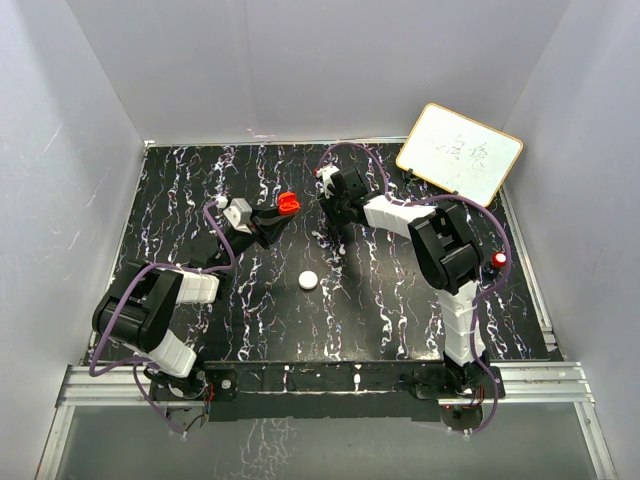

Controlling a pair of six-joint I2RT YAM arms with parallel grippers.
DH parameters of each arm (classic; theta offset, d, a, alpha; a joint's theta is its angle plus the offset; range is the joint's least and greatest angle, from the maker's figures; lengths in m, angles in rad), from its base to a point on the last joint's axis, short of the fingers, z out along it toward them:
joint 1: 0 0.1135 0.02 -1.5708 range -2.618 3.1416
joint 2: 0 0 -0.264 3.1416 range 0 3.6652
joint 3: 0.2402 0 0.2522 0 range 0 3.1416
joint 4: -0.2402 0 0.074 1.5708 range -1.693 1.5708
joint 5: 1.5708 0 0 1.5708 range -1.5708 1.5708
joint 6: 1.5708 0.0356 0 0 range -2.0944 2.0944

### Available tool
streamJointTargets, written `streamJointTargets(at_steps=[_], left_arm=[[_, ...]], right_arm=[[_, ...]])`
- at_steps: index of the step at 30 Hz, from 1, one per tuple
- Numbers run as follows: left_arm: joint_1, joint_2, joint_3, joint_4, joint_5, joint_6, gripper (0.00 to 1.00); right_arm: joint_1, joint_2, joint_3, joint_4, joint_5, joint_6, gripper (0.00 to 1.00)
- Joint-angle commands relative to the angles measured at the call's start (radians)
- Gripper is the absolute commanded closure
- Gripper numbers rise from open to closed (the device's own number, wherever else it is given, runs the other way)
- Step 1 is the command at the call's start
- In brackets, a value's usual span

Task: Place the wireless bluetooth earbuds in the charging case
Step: Pick up the earbud from the center of the board.

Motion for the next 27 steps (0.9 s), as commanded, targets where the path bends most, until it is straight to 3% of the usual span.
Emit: streamJointTargets(at_steps=[1,18,27], left_arm=[[0.009,-0.029,-0.006,0.188,0.010,0.008,1.00],[0.010,-0.029,-0.006,0.187,0.009,0.009,1.00],[0.010,-0.032,-0.008,0.188,0.009,0.011,1.00]], right_arm=[[-0.004,0.000,0.051,0.024,-0.004,-0.011,0.75],[-0.004,0.024,0.089,0.017,0.002,-0.007,0.82],[-0.006,0.021,0.090,0.024,0.015,-0.002,0.98]])
